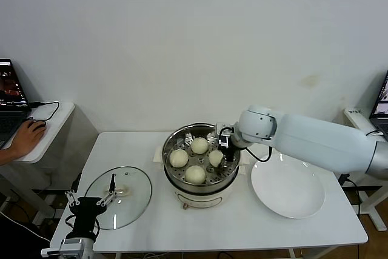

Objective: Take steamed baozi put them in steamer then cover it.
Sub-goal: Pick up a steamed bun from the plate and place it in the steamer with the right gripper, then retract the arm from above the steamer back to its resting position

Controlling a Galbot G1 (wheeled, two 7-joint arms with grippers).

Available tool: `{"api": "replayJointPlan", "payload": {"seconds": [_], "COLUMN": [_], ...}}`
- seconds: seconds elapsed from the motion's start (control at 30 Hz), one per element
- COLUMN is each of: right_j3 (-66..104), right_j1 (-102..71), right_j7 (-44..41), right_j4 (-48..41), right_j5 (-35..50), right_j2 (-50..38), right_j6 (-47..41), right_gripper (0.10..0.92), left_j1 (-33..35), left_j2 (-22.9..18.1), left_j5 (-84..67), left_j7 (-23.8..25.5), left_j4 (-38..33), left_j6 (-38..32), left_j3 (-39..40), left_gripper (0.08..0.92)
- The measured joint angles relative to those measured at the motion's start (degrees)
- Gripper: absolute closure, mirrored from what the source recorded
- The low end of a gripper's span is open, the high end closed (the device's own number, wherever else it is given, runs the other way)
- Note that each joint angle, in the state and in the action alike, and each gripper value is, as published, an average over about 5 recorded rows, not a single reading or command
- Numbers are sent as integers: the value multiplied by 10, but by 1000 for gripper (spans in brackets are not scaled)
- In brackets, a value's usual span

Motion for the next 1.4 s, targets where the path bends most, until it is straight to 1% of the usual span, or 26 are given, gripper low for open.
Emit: {"api": "replayJointPlan", "payload": {"seconds": [0.13, 0.23, 0.4, 0.57, 0.73, 0.87, 0.97, 1.1, 1.27, 1.4], "right_j3": [9, 19, 48, 112, 231, 358, 464, 601, 753, 863], "right_j1": [0, -1, -13, -68, -192, -332, -447, -595, -760, -873], "right_j7": [2, 7, 39, 116, 208, 264, 293, 317, 326, 321], "right_j4": [5, 12, 34, 74, 118, 143, 157, 172, 180, 185], "right_j5": [0, 3, 16, 42, 50, 23, -14, -65, -108, -124], "right_j2": [-5, -14, -39, -86, -131, -142, -131, -95, -29, 35], "right_j6": [-2, -2, 11, 50, 120, 197, 260, 337, 415, 455], "right_gripper": [252, 211, 203, 202, 203, 202, 203, 203, 203, 203], "left_j1": [-2, -4, -6, -9, -12, -11, -10, -9, -5, -5], "left_j2": [0, 0, 1, 2, 2, 0, -3, -8, -14, -20], "left_j5": [0, 0, 0, 1, 2, 2, 3, 12, 38, 77], "left_j7": [0, 0, 1, 2, 1, -2, -4, -4, -1, -3], "left_j4": [2, 2, 4, 7, 13, 15, 16, 20, 30, 41], "left_j6": [0, 0, 0, 0, -3, -6, -6, -11, -24, -34], "left_j3": [1, 2, 3, 6, 9, 12, 13, 16, 13, 10], "left_gripper": [177, 177, 177, 177, 177, 177, 177, 177, 177, 177]}}
